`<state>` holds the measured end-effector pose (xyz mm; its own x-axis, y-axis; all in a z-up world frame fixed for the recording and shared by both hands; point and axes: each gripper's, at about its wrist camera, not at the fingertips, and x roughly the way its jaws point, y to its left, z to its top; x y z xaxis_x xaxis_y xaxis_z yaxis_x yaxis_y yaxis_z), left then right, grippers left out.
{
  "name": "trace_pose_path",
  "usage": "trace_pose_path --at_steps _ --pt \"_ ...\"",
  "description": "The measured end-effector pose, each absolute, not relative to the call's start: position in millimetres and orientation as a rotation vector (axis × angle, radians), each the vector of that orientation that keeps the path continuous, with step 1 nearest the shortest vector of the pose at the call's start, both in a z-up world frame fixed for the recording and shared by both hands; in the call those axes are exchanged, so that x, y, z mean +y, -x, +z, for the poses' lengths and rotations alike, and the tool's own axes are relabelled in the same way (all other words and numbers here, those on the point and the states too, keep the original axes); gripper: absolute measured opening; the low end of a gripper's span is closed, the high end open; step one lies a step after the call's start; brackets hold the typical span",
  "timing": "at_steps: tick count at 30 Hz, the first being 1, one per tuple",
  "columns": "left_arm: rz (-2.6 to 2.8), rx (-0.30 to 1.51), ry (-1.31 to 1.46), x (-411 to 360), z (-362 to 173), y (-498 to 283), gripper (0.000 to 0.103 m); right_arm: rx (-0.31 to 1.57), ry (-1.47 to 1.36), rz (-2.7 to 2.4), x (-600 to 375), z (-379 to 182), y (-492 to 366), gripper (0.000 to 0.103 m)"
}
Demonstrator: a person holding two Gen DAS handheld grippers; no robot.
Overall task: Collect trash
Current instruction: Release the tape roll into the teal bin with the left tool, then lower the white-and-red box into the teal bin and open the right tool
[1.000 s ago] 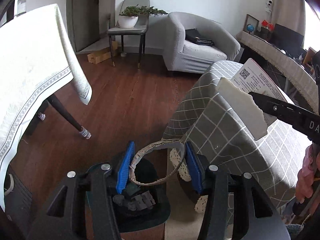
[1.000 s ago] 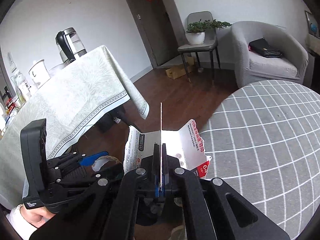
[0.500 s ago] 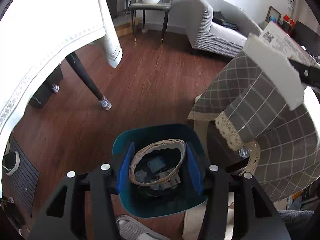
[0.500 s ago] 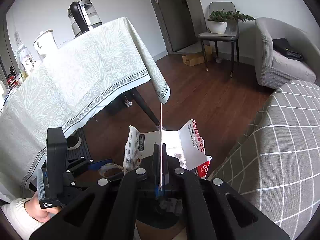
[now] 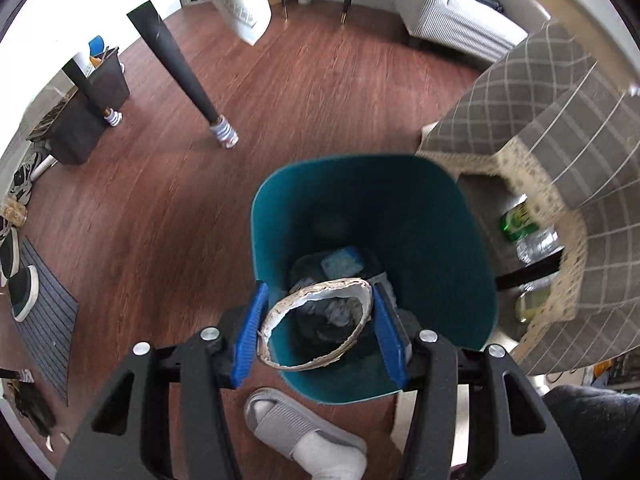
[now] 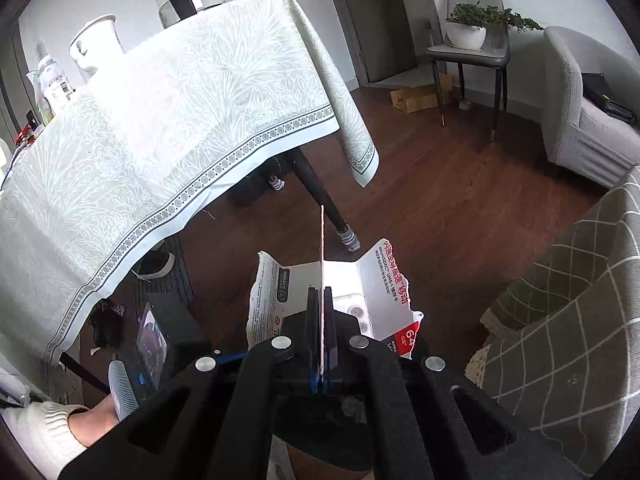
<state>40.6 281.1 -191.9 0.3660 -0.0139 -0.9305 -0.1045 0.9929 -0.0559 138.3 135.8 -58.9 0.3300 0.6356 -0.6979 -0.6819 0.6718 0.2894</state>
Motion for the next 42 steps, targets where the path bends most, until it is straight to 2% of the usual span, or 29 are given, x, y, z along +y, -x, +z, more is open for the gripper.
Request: trace_pose_path --at_steps 8,17,26,33,39,42 --pt "0.048 1.169 0.135 290 -187 -32 0.072 0.926 0.083 0.849 151 -78 -143 0.001" --pt "0.049 1.018 0.151 296 -140 -26 0.071 0.979 0.123 0.816 162 -103 -149 0.001" --pt "0.041 0.875 0.177 293 -87 -11 0.066 1.062 0.192 0.788 178 -142 -149 0.001" --pt "0.044 0.833 0.215 296 -63 -12 0.051 1.122 0.242 0.776 187 -169 -143 0.001" --pt "0.033 0.803 0.218 290 -45 -12 0.043 1.173 0.283 0.76 186 -191 -134 0.001" --pt "0.009 0.78 0.247 285 -31 -11 0.042 1.185 0.284 0.757 182 -198 -131 0.001"
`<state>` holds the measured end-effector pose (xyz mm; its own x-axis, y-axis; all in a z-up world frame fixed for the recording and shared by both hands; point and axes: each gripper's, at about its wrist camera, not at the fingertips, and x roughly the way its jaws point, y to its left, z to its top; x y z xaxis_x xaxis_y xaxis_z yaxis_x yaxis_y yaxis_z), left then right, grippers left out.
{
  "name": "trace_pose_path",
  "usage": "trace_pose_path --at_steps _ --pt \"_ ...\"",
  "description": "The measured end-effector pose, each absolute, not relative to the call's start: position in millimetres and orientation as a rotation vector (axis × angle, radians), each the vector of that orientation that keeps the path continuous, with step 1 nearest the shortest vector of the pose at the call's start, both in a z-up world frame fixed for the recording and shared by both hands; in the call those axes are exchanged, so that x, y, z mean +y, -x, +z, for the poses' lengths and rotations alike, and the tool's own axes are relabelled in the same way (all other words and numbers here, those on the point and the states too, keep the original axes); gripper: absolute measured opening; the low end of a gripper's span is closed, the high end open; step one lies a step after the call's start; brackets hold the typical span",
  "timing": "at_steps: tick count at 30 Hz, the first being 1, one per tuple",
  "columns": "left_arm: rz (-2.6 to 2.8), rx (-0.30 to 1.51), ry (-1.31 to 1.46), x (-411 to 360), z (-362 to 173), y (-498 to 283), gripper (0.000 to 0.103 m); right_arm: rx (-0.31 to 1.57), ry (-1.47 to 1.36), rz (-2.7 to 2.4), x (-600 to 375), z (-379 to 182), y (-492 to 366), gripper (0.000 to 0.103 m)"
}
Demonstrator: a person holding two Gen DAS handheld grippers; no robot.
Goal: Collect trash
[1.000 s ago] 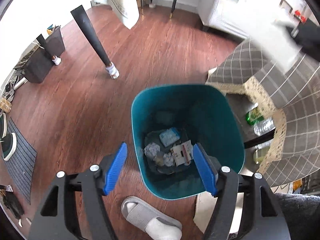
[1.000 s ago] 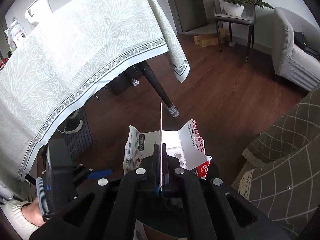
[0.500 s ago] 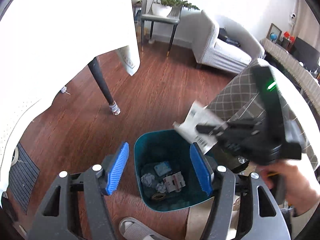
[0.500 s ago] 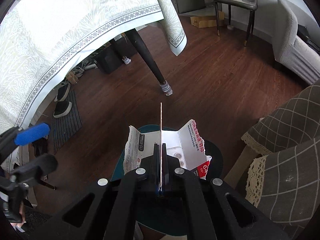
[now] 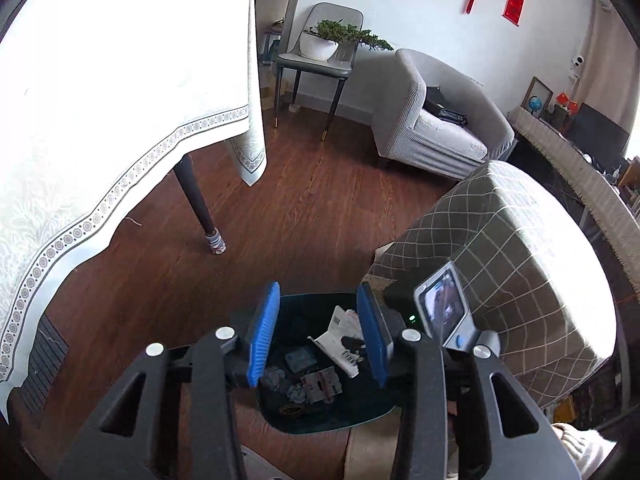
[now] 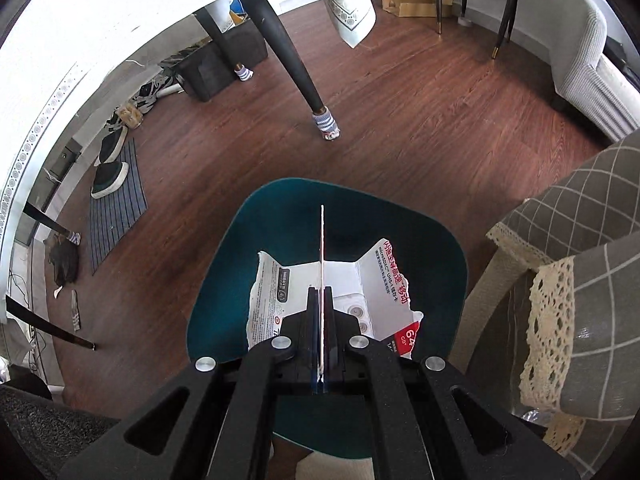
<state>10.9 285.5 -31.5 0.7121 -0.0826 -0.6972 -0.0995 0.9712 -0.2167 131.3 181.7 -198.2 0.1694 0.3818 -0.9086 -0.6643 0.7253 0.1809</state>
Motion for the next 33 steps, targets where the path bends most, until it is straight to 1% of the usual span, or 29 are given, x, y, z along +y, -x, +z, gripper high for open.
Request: trace_pose_path --at_steps 9,10,11,12,13,14,21,31,33 --pt "0.019 0.728 0.135 253 -4 -13 0.042 1.238 0.353 0.769 175 -218 -114 0.003" --pt "0.015 0.722 0.134 250 -1 -12 0.042 1.236 0.358 0.767 174 -218 -113 0.003" --pt "0.013 0.715 0.134 248 2 -12 0.042 1.235 0.359 0.77 172 -218 -111 0.007" --pt "0.01 0.71 0.137 245 4 -13 0.042 1.235 0.356 0.773 170 -216 -109 0.014" --pt "0.007 0.707 0.141 243 6 -15 0.042 1.23 0.352 0.775 167 -213 -108 0.042" --pt "0.005 0.703 0.142 241 7 -15 0.042 1.215 0.344 0.773 164 -210 -107 0.067" --pt "0.022 0.665 0.126 234 21 -21 0.043 1.087 0.295 0.809 140 -163 -99 0.067" --pt "0.028 0.631 0.114 216 33 -28 0.045 0.843 0.244 0.781 77 -68 -90 0.067" --pt "0.017 0.631 0.142 213 36 -30 0.046 0.786 0.224 0.754 61 -51 -88 0.067"
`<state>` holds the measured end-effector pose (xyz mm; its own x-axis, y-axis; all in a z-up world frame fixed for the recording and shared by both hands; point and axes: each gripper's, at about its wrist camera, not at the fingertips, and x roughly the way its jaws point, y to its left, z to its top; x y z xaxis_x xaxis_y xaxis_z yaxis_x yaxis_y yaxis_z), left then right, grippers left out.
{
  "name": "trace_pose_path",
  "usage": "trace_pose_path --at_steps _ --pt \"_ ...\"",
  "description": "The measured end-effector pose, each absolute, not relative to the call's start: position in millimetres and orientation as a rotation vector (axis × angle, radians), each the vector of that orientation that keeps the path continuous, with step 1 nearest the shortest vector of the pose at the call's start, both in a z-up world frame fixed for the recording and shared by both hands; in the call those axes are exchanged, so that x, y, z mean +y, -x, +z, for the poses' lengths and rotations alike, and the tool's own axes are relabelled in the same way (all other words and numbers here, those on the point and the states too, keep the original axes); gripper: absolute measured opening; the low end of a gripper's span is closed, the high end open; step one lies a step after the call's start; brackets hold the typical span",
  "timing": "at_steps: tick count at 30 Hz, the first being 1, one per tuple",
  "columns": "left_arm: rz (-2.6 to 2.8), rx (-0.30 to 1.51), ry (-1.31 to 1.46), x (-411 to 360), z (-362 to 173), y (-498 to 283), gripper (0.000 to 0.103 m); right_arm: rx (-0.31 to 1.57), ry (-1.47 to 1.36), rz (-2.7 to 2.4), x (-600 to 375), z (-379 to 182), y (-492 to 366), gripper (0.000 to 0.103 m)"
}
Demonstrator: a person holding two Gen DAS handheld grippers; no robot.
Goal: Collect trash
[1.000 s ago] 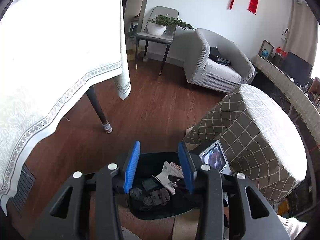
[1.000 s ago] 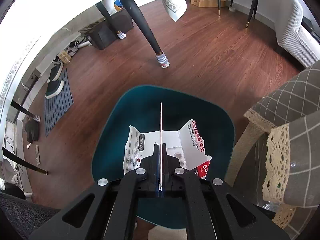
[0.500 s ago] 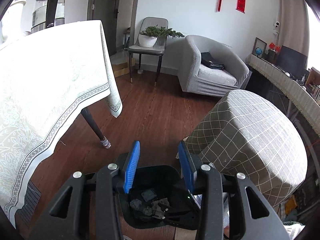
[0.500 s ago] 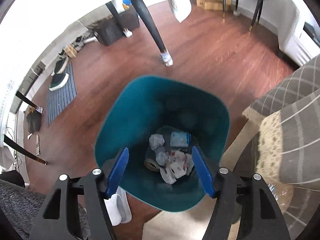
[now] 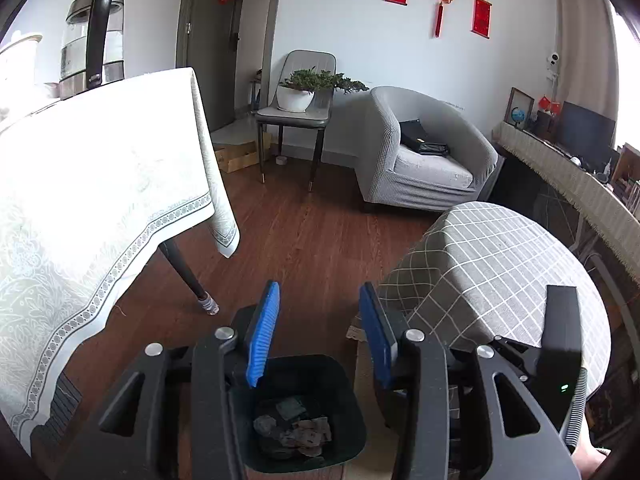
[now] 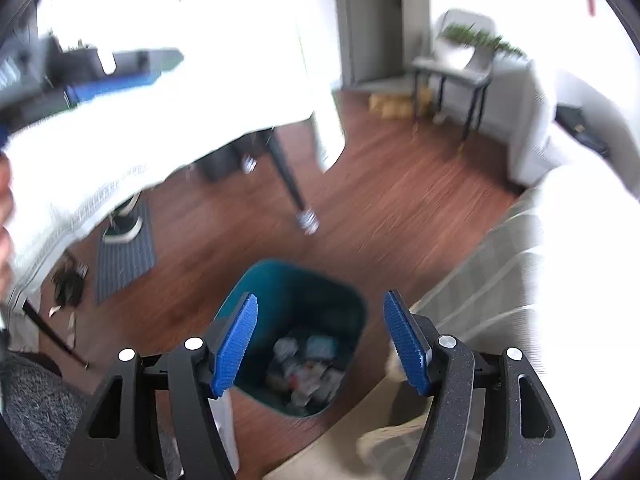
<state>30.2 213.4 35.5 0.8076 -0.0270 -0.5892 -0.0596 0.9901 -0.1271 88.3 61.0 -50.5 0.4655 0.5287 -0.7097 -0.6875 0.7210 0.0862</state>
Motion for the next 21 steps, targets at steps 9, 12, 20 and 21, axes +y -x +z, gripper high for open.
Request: trace_pose_path --at_steps 9,12,20,21 --pt "0.096 0.621 0.095 183 39 -29 0.073 0.649 0.1 0.595 -18 -2 -84 0.061" --pt "0.081 0.599 0.076 166 39 -17 0.083 0.624 0.072 0.544 -46 10 -79 0.061" --pt "0.036 0.526 0.019 126 43 13 0.096 0.593 0.02 0.388 -127 20 -53 0.077" --pt "0.035 0.523 0.014 125 44 17 0.096 0.591 0.017 0.372 -135 23 -50 0.078"
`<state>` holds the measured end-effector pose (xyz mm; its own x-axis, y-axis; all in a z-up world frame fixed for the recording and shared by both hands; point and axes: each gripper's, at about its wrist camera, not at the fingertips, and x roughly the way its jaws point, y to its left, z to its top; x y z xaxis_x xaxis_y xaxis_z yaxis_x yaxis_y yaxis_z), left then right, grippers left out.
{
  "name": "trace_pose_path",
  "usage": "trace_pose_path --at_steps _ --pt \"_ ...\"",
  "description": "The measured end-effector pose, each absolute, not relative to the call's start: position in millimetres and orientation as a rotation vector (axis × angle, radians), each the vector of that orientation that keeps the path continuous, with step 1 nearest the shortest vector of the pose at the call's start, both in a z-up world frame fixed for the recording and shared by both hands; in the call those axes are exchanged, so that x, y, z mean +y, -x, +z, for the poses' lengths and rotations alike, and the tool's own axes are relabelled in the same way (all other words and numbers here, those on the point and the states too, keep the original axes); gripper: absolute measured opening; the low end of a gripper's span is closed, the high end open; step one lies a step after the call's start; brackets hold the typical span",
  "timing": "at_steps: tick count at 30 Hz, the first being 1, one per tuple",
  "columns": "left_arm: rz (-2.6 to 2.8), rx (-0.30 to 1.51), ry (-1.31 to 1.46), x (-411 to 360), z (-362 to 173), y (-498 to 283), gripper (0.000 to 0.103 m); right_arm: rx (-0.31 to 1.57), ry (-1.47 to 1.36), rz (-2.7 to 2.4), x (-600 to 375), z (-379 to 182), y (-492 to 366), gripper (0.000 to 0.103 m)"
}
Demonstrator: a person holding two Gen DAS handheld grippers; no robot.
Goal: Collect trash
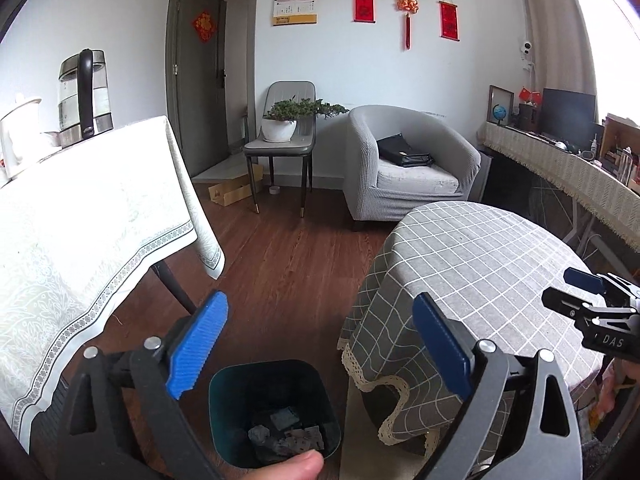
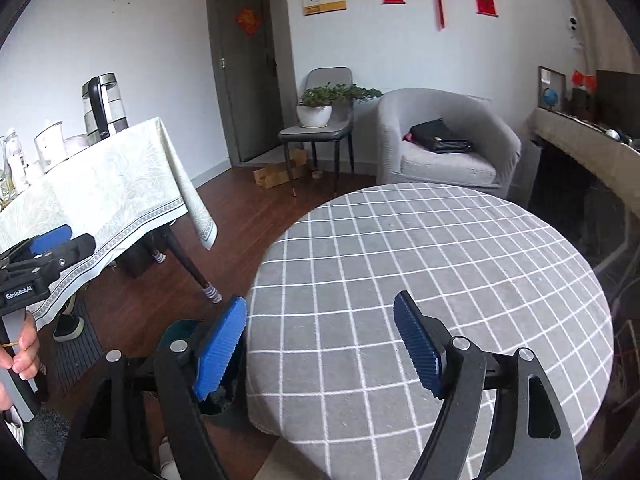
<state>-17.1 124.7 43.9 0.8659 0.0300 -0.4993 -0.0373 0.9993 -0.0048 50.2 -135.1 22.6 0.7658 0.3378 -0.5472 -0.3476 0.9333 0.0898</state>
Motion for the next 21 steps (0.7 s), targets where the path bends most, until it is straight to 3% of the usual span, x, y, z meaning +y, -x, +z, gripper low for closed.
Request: trace_pose_path --at_steps 4,21 --pt "0.083 0.516 -0.041 120 39 34 0.099 0.564 -0.002 0.335 -159 33 -36 0.091" --pt "0.161 0.567 -0.008 151 5 71 0.099 0.572 0.052 0.351 -175 7 1 0.095"
